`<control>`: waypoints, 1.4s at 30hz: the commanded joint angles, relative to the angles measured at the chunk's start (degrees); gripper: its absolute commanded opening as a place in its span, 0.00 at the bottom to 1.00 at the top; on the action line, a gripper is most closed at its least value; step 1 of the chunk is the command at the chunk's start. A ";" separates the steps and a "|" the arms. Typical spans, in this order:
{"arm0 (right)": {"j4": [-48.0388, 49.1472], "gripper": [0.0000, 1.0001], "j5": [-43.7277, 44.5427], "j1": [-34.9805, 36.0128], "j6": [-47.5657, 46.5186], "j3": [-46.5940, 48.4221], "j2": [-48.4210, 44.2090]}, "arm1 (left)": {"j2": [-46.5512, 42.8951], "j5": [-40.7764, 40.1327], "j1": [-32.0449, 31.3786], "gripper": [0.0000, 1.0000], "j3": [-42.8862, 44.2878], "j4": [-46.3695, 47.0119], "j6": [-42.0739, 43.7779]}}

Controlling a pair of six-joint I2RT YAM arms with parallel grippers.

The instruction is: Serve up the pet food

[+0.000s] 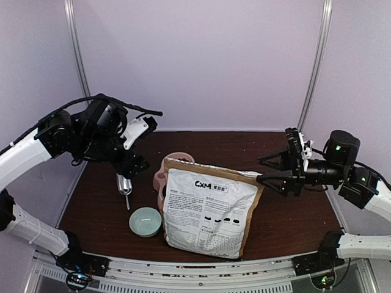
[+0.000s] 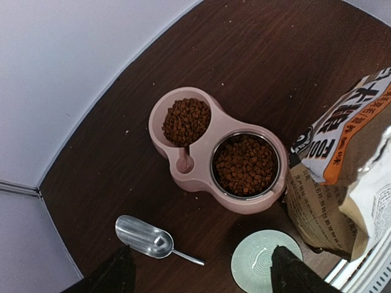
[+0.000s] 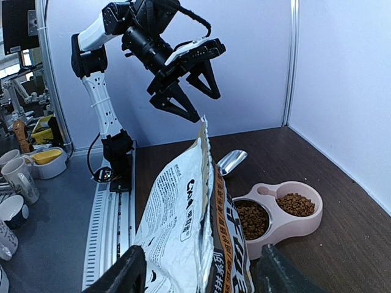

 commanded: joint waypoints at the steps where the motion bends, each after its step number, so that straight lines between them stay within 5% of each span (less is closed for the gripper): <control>1: -4.38 0.69 -0.84 -0.13 0.87 5.03 -0.12 | -4.33 2.49 -0.19 0.84 -0.23 6.79 -2.89; 5: -7.03 0.84 9.57 -0.22 9.54 10.15 2.81 | -5.20 4.54 0.68 0.93 1.08 10.46 -5.06; 11: -17.88 0.85 26.20 -2.01 14.35 21.13 12.94 | -5.92 7.94 11.15 0.97 -0.96 15.99 -8.59; 22: -13.89 0.85 27.45 -25.90 24.42 14.38 21.41 | -11.29 18.12 48.10 0.98 -28.83 38.33 -16.74; 29: -1.72 0.85 31.74 -39.02 22.64 2.34 19.67 | -21.20 15.83 65.95 0.98 -46.48 48.89 -19.54; 35: 17.98 0.85 40.04 -40.93 16.37 -12.01 14.10 | -33.04 -2.90 66.35 0.98 -59.11 57.44 -16.47; 42: 44.15 0.85 45.34 -41.20 13.30 -25.28 18.42 | -34.38 0.73 66.29 0.98 -74.60 82.36 -13.26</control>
